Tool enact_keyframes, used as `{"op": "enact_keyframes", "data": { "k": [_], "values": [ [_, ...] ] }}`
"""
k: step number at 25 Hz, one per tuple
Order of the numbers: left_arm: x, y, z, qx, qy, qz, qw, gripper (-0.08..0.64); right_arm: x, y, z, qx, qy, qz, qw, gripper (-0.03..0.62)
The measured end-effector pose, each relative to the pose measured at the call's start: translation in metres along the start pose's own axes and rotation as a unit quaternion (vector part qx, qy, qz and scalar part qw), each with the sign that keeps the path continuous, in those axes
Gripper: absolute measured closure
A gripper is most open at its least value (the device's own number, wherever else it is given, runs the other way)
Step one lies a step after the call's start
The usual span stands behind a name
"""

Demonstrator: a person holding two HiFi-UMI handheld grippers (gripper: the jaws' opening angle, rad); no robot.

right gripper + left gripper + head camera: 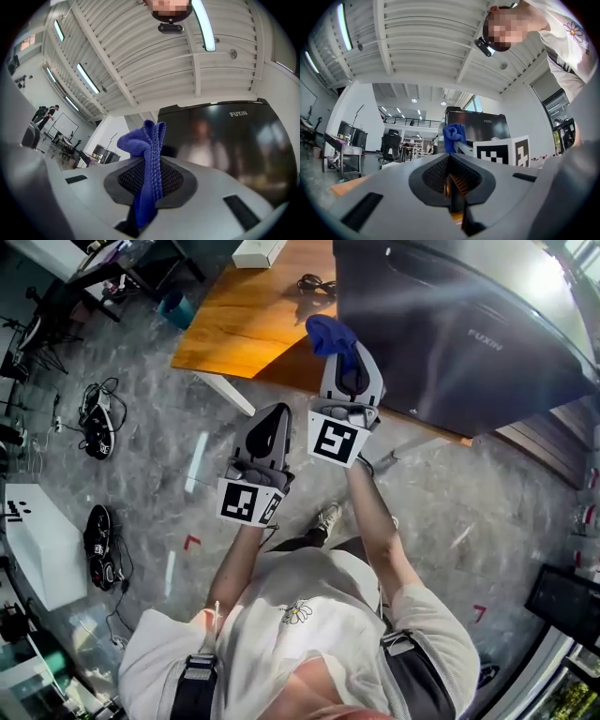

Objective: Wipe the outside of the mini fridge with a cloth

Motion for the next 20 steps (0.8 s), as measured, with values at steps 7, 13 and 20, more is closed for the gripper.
{"op": "enact_keyframes", "data": {
  "k": [7,13,20],
  "values": [
    [-0.017,0.010,0.000,-0.007,-0.025,-0.012,0.9996,0.555,-0.008,0.008,0.016,-0.009,0.006,-0.030,0.999,0.529],
    [-0.008,0.009,0.010,-0.006,-0.026,-0.016,0.9995,0.555,-0.001,0.008,0.014,-0.016,0.009,-0.040,0.999,0.529],
    [0.018,0.003,0.026,-0.001,-0.020,-0.018,0.9996,0.555,0.032,0.008,-0.004,-0.023,0.019,-0.049,0.998,0.529]
  ]
}}
Point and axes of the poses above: the fingertips, and each gripper's own axes: z forward along the fingers, x to its right, y out of its underside, the point moved 4 cm from there along -z, backward along the fingers, and after that the axes turned 5 degrees about -x, right-handed, at the moved point
